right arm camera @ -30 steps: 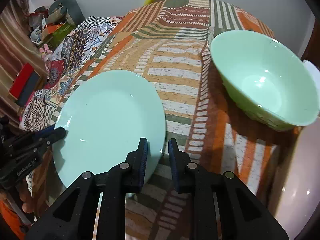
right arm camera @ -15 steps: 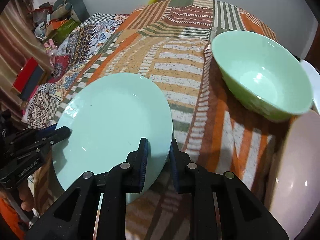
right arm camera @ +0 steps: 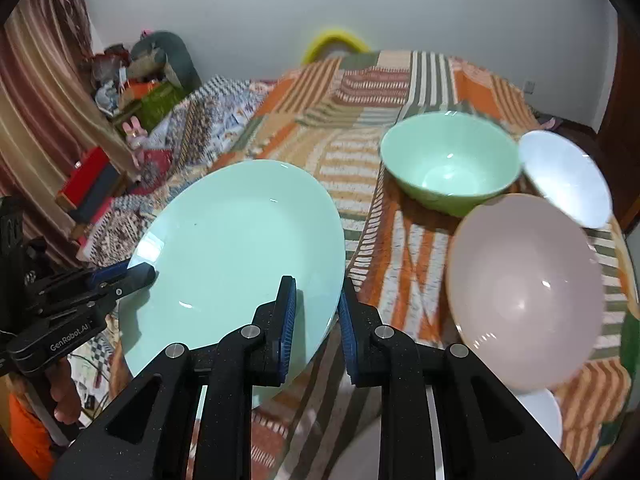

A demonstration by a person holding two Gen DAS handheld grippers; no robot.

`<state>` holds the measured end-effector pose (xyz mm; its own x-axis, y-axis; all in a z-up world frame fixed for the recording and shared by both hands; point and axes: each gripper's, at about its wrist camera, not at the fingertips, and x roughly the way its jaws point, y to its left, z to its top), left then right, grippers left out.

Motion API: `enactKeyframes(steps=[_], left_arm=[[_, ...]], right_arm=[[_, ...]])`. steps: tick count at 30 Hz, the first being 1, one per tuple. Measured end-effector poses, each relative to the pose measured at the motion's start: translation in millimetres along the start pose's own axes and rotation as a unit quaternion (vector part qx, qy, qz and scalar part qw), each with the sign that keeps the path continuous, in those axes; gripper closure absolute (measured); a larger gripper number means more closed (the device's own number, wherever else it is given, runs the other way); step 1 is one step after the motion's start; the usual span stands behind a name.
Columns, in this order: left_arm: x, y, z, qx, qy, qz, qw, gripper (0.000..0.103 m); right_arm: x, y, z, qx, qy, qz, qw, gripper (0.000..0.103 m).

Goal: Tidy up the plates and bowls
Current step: 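Carry the mint green plate with both grippers over the white plate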

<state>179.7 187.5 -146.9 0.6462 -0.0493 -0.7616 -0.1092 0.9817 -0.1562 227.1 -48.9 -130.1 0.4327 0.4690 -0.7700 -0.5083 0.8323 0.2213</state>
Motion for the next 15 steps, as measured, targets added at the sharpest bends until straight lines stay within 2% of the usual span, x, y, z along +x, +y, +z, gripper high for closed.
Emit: enactKeyframes(steps=[7,15], left_arm=[[-46,-35,-8,0.014,-0.028,-0.008,0.9995,0.081],[-70,-72,-26,0.036,-0.039,-0.013,0.9985,0.081]], right_arm=[[-43,-5,-15,0.003,-0.038,0.003,0.999,0.084],[-82,-20,-41,0.009,-0.064,-0.002,0.998,0.084]])
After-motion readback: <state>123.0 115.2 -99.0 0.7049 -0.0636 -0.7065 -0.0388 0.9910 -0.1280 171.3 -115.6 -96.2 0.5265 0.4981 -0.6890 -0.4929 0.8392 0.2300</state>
